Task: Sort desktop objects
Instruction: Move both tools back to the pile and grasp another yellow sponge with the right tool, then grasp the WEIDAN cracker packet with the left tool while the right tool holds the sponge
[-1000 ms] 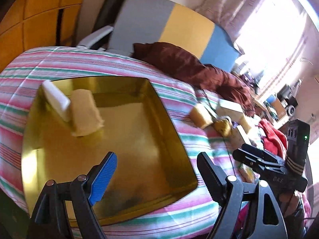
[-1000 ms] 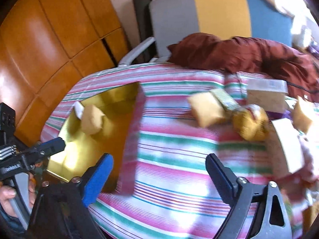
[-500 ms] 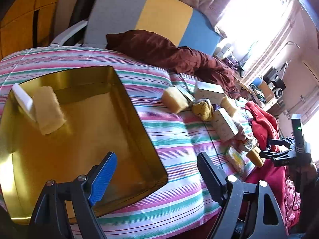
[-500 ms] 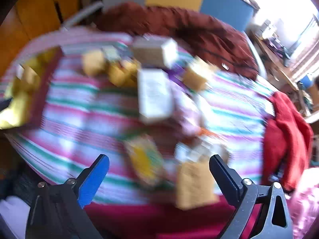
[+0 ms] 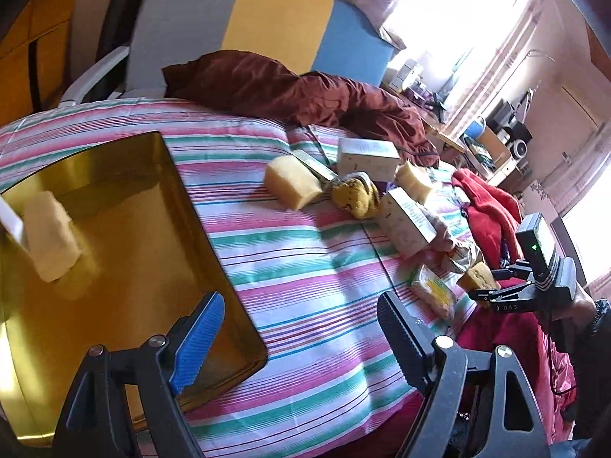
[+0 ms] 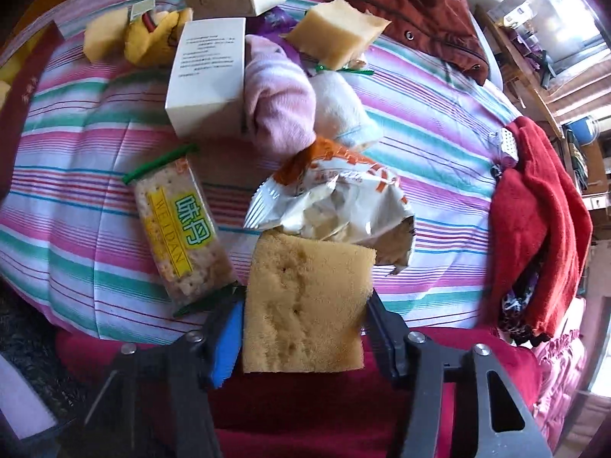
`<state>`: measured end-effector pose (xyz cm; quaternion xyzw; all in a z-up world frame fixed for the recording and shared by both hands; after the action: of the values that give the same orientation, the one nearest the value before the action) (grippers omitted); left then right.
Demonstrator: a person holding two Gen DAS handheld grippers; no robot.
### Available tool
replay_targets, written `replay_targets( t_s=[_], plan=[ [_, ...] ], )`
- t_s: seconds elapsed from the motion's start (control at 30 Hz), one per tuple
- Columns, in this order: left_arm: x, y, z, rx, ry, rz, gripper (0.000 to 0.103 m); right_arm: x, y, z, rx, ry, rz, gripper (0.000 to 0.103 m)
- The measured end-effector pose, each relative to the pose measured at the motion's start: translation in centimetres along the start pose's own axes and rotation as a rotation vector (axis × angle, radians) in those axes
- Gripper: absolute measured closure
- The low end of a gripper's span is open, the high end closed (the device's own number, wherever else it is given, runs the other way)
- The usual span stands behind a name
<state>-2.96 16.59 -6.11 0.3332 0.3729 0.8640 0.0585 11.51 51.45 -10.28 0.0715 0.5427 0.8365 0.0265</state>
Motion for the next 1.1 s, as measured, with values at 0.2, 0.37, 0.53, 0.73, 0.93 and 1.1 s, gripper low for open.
replay_targets(
  t_s=[0.2,0.37,0.53,0.73,0.93,1.1],
  plan=[
    [0.1,-2.9,2.2,-0.028,-0.043,-0.064,0.020,-1.1,2.6,0.3,0.085,-0.045,0.128,0.046],
    [-0.5,-6.3,5.3,-0.054,-0.124,-0.151,0.020,-0.9,4.5,2.3,0.169,-0.232,0.291,0.046],
    [-1.5,-9.6,8.1,-0.103,-0.154,-0.260,0.020,-0.2,3.4,3.3,0.225,-0.354,0.330,0.046],
    [-2.0,-13.5,12.2,-0.134,-0.176,-0.354,0.021,-1.5,2.5,6.6,0.410,-0.544,0.367,0.046],
    [-0.7,-16.8,15.9,-0.143,-0.135,-0.367,0.021,-2.9,1.4,8.8,0.582,-0.701,0.401,0.046],
    [-0.7,-19.2,20.0,-0.168,-0.337,-0.346,0.021,-3.3,1.7,9.1,0.621,-0.716,0.425,0.046]
  ],
)
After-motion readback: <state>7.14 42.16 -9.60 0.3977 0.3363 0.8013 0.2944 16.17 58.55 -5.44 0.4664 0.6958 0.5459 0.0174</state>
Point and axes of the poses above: each gripper's, at about its wrist camera, not at the fingertips, and y roughly against the way its jaws point, z to its right, x to its top, the point moved 3 cm from there along -y, roughly the way its jaws point, and after that the axes turned 10 degrees about -x, right-handed, at the moved point
